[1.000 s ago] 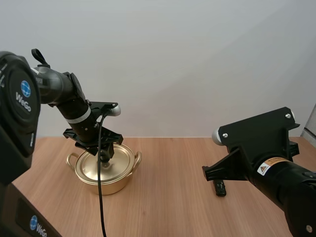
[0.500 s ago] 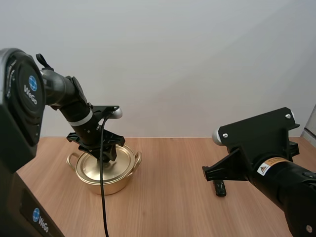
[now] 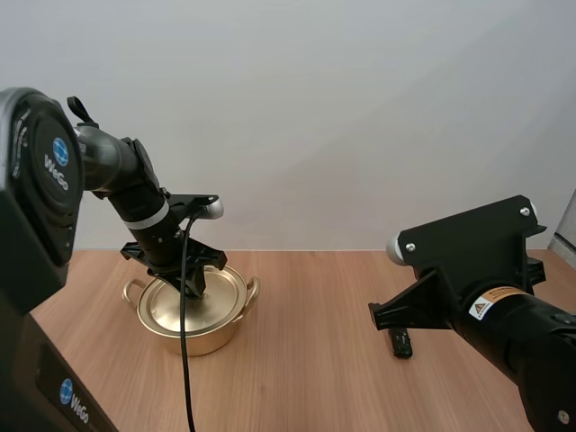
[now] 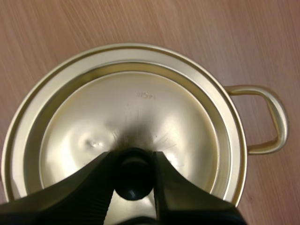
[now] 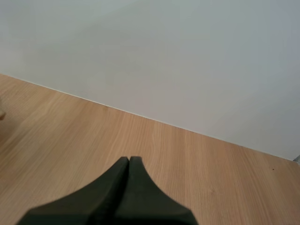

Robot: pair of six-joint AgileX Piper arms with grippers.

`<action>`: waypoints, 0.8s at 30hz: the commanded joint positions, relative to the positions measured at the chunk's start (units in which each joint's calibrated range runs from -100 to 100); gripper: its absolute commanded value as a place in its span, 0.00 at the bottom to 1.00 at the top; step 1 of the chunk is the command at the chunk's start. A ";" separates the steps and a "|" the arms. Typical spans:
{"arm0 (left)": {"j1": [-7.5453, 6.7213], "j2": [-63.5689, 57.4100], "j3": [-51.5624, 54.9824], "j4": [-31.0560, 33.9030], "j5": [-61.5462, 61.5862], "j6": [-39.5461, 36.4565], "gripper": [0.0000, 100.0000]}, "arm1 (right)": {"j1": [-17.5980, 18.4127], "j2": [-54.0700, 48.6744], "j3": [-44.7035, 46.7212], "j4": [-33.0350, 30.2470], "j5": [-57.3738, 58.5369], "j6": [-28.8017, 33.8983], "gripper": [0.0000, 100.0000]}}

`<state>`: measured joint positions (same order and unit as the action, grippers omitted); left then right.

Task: Open the pot, put the car inside, and close it

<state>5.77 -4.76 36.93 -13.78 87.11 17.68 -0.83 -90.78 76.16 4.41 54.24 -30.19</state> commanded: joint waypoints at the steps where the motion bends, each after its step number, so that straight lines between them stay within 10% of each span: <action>1: -0.01 -1.21 -1.69 -0.12 0.51 -0.02 0.00 | 0.01 0.05 -0.06 0.03 0.03 -0.06 0.00; 24: -0.01 -23.41 -49.69 -8.27 -15.46 -2.65 0.00 | 0.01 0.05 -0.06 0.03 0.03 -0.06 0.00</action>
<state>5.77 -27.60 -0.84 -22.07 74.70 15.10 -0.83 -90.78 76.16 4.41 54.24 -30.19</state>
